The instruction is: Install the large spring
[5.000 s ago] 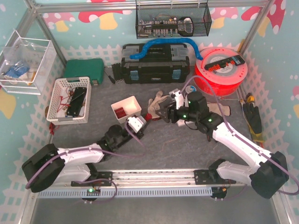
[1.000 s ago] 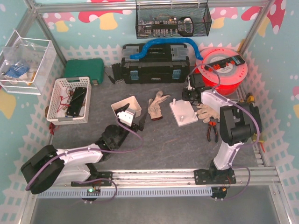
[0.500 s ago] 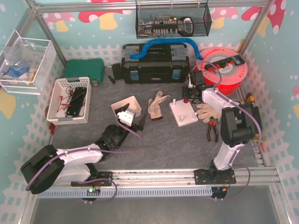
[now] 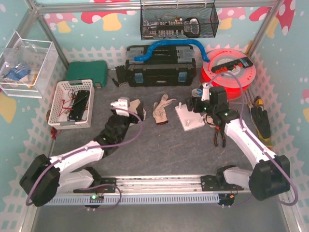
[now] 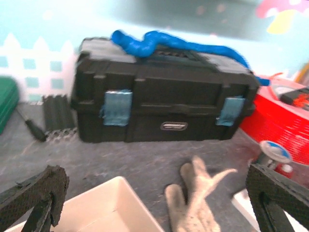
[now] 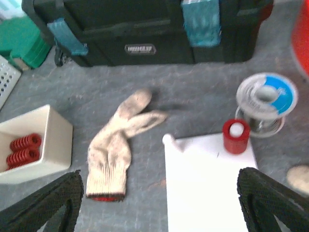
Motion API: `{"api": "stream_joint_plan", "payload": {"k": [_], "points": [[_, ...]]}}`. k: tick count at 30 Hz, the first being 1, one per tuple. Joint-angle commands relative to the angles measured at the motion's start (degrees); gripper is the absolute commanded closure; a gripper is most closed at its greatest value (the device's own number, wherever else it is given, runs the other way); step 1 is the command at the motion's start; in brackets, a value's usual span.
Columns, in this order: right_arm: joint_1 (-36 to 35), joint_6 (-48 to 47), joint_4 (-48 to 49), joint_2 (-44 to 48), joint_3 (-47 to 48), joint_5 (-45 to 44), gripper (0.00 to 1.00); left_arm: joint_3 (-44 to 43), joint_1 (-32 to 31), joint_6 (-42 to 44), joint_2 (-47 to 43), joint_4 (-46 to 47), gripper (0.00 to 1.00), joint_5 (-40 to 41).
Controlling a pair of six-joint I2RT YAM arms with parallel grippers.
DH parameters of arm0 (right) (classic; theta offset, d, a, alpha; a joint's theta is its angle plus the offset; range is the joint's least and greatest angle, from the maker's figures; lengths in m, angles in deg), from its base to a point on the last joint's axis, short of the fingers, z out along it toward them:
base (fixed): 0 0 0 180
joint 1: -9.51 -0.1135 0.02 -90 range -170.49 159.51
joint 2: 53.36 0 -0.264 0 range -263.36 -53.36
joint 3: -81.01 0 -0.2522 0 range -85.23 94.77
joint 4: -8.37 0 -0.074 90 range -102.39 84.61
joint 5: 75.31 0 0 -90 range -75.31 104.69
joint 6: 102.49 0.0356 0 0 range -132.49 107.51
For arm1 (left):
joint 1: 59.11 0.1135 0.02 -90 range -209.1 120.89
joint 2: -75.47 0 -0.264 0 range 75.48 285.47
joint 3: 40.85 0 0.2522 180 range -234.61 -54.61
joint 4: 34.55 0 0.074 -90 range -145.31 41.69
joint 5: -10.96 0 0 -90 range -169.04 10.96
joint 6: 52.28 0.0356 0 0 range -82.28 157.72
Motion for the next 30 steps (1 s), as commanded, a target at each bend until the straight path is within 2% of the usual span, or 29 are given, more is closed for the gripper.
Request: {"api": "stream_joint_plan", "payload": {"k": [1,3,7,14,18,23,26,30], "points": [[-1.14,0.51,5.3,2.17,-7.29,2.0,0.12,-3.84,8.05,-15.82,-0.23,-16.61,0.01,-10.3],[-1.23,0.7,5.8,2.24,-9.21,1.74,0.11,-6.32,10.54,-18.03,0.92,-21.93,0.02,-11.59],[-1.56,1.51,8.17,2.93,-12.02,1.0,0.08,-11.11,12.32,-17.21,3.0,-29.34,0.05,-10.77],[-2.84,1.98,15.08,5.4,-15.7,0.37,0.08,-19.03,17.71,-18.22,7.68,-41.06,0.36,-13.29],[-4.32,2.58,21.12,8.7,-19.93,-1.17,0.08,-22.64,22.69,-17.17,10.43,-47.17,0.47,-17.0],[-7.36,1.25,23.99,9.37,-20.8,-4.36,0.08,-27.32,23.2,-13.92,13.3,-53.64,0.57,-16.18],[-9.72,-0.03,23.32,9.2,-20.28,-8.15,0.08,-30.46,22.85,-5.6,16.22,-56.77,0.57,-21.15],[-10.63,0.25,22.58,8.75,-19.99,-8.99,0.08,-33.6,21.35,7.45,18.46,-58.35,0.63,-13.85]]}}
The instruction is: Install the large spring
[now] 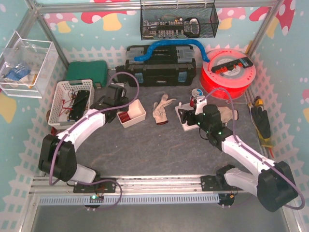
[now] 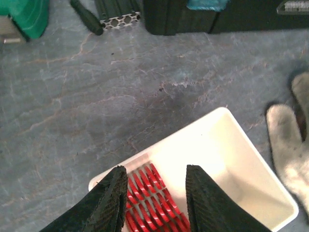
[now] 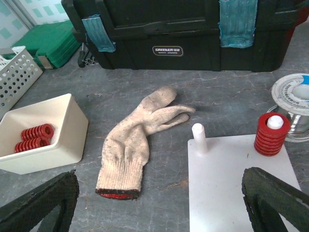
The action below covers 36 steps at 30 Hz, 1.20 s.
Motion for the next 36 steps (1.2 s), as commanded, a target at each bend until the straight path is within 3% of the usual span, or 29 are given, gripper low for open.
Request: {"api": "stream_joint_plan", "payload": {"k": [1,8,23,36], "points": [[-0.71,-0.63,0.86,-0.42,0.85,-3.09,0.08,-4.09,-1.03,16.35,1.7,-4.74,0.63,3.12],[-1.02,-0.04,0.02,-2.07,1.43,-2.46,0.08,-7.53,-1.2,31.39,4.79,-6.35,0.65,-1.79],[-1.14,-0.03,-1.24,-3.29,2.28,-2.05,0.08,-10.42,-0.41,37.19,13.71,-15.17,0.68,-3.82],[-1.2,-0.21,-1.38,-5.26,2.67,-2.91,0.08,-11.09,-0.16,40.76,19.11,-17.75,0.6,-1.19]]}}
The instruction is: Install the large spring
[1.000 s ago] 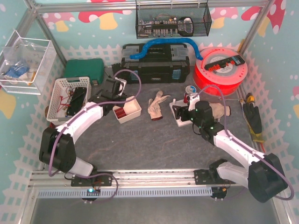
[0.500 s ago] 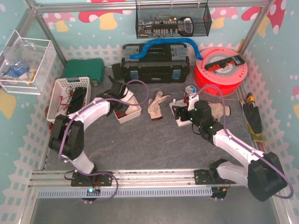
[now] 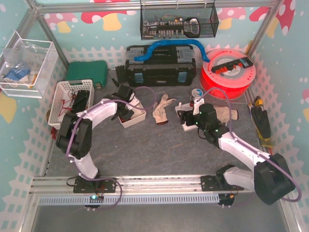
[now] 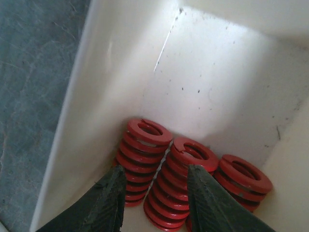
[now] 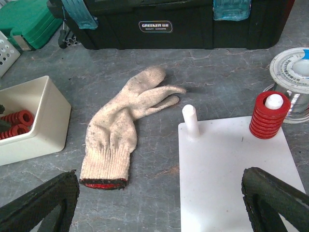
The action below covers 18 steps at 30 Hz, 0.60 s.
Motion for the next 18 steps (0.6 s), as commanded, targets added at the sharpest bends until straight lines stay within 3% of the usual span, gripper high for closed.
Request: {"api": "stream_joint_plan", "payload": {"k": [1,9,18], "points": [[-0.41,-0.08,-0.25,-0.79,1.86,-0.6,0.08,-0.99,0.39,1.68,1.71,-2.18,0.6,2.62],[-0.41,-0.17,-0.34,-0.95,1.87,-0.75,0.08,-1.91,0.55,2.52,3.48,-1.1,0.53,5.61],[-0.41,-0.43,-0.8,-0.58,1.84,-1.39,0.08,0.09,0.72,2.46,6.49,-0.19,0.53,3.32]]}}
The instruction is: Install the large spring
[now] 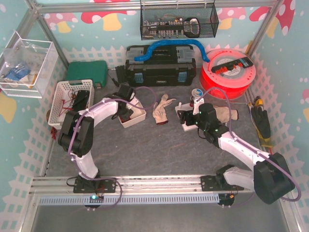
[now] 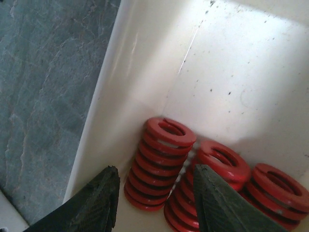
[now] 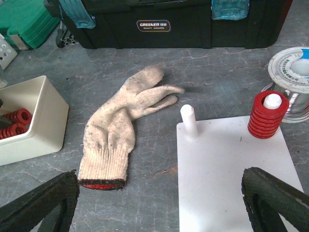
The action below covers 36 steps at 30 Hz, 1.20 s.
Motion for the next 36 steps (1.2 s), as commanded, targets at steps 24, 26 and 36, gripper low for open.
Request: {"api": "stream_joint_plan", "payload": {"k": [24,26,36], "points": [[-0.41,0.2,-0.47,-1.18,1.6,-0.49,0.08,6.73,-1.65,10.46,-1.36,7.31,0.59,0.92],[-0.41,0.21,-0.48,-1.3,1.59,-0.21,0.08,6.18,-1.02,11.19,-1.1,7.63,0.58,0.57],[-0.4,0.01,-0.94,-0.77,1.47,-1.17,0.08,4.94,-0.71,11.74,-1.44,7.27,0.6,-8.73]]}}
